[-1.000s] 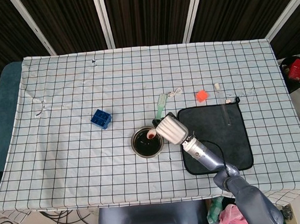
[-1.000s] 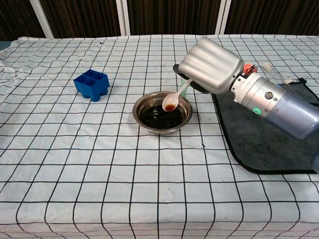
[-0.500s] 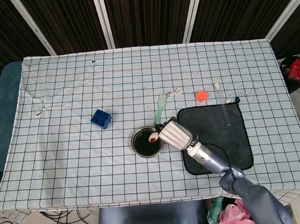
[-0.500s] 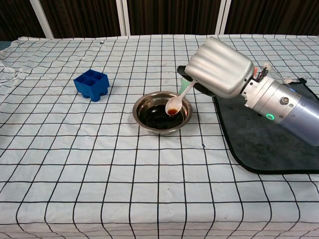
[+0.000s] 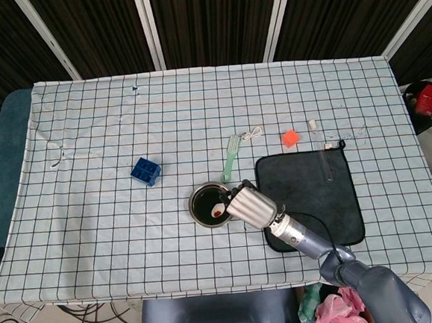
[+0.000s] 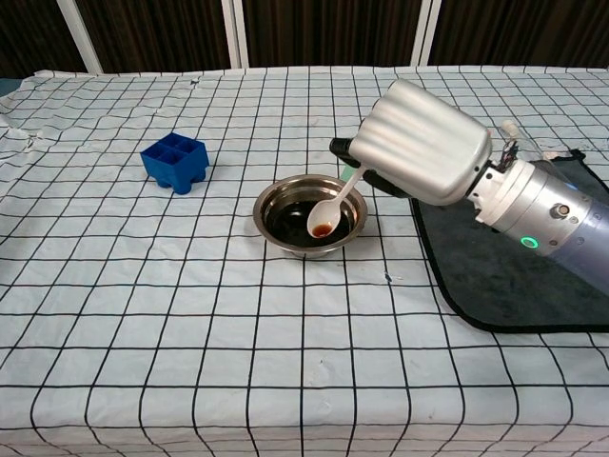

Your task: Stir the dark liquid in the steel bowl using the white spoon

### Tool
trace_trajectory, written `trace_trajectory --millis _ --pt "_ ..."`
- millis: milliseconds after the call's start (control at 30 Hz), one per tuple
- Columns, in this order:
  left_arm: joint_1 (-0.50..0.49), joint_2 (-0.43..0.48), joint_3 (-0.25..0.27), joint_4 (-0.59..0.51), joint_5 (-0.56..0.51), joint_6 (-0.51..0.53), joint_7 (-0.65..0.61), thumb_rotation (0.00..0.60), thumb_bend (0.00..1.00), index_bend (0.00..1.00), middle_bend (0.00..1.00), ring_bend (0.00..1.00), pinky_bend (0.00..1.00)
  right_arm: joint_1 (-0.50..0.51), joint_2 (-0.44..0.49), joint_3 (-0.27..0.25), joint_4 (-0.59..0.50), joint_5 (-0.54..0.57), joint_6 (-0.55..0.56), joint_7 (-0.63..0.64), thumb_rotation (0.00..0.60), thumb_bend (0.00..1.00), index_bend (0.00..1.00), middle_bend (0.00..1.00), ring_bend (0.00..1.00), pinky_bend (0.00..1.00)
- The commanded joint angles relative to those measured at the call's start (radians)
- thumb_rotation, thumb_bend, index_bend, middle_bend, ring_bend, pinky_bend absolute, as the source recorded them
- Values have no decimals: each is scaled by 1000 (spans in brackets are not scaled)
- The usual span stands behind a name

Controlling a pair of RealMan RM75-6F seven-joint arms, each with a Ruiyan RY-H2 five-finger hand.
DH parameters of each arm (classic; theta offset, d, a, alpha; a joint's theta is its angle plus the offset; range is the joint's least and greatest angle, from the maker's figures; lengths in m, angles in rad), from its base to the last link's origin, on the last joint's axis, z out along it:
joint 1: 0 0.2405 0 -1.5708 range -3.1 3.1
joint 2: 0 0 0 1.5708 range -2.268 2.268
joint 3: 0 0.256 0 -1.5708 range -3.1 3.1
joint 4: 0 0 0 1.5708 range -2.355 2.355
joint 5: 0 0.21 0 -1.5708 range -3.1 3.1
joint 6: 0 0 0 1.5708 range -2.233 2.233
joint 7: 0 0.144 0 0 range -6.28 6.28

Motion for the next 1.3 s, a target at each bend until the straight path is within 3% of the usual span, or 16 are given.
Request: trace_trajectory --millis 33,567,1300 --pt "1 0 0 0 1 2 -1 600 220 96 8 0 18 2 5 -6 -26 -14 8 -18 600 403 700 885 1000 1000" --pt "2 6 -3 2 -2 2 -16 600 221 96 8 0 18 41 -36 21 -68 -26 -32 -63 600 402 729 885 1000 1000" --pt "2 11 -4 6 0 -1 -33 600 220 96 8 0 18 88 -111 63 105 13 -115 -39 600 403 763 886 1000 1000"
